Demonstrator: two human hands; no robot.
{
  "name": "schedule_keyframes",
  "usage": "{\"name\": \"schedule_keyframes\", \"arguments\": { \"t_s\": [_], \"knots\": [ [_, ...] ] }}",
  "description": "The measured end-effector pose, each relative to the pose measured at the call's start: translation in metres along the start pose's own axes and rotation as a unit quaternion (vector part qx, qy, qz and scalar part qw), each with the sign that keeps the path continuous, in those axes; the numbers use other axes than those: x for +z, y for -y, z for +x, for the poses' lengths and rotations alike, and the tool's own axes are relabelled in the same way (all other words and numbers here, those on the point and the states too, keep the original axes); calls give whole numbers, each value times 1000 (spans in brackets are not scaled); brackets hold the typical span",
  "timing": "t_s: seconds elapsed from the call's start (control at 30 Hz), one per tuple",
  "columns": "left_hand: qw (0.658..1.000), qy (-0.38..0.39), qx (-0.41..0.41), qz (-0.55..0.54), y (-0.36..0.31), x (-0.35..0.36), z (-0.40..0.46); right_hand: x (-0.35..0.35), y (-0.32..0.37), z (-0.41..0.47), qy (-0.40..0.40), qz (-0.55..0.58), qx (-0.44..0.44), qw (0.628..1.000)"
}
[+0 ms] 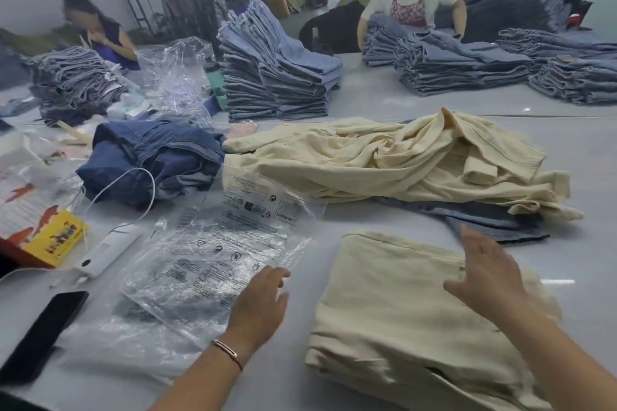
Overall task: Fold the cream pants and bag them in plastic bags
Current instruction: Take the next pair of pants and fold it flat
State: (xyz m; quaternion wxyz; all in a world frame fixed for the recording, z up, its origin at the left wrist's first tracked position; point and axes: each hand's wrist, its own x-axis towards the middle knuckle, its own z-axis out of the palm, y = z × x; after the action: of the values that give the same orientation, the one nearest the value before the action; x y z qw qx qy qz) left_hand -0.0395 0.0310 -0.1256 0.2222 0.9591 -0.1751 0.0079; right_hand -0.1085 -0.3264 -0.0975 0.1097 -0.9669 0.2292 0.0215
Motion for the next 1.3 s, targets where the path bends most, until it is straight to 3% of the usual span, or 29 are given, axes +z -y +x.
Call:
{"name": "schedule_keyframes", "arguments": {
  "t_s": [0.1,0.17,0.23,0.37,0.6,0.67,0.73,0.8,0.9,0.97,1.1,1.3],
  "knots": [
    [992,27,-51,111,57,-43,-5,18,37,19,43,-20,-117,992],
    [976,65,-98,181,90,-65,-15,37,51,26,94,-47,-141,985],
    [960,122,-93,232,112,-73,-25,51,59,30,116,-34,-140,983],
    [929,221,3,296,134,-70,-32,67,88,15,33,-32,-167,985],
    [925,187,26,329,150,-73,-24,85,135,-37,-29,67,-218,973],
    [946,165,-1,279,151,-78,-20,76,147,-49,-89,149,-239,955],
    [986,121,-51,107,138,-81,-14,63,161,-63,-84,218,-229,945],
    [983,106,-97,-117,108,-80,-10,52,179,-77,20,290,-205,935],
    [939,156,-95,-292,58,-70,-9,41,204,-90,201,470,-156,845],
    [930,180,-61,-315,30,-59,-10,37,212,-94,217,531,-107,812],
    [925,171,-11,-339,-3,-46,-15,34,205,-95,160,531,-51,830],
    [922,169,14,-347,-12,-42,-21,28,180,-91,229,560,-10,796]
  ]
}}
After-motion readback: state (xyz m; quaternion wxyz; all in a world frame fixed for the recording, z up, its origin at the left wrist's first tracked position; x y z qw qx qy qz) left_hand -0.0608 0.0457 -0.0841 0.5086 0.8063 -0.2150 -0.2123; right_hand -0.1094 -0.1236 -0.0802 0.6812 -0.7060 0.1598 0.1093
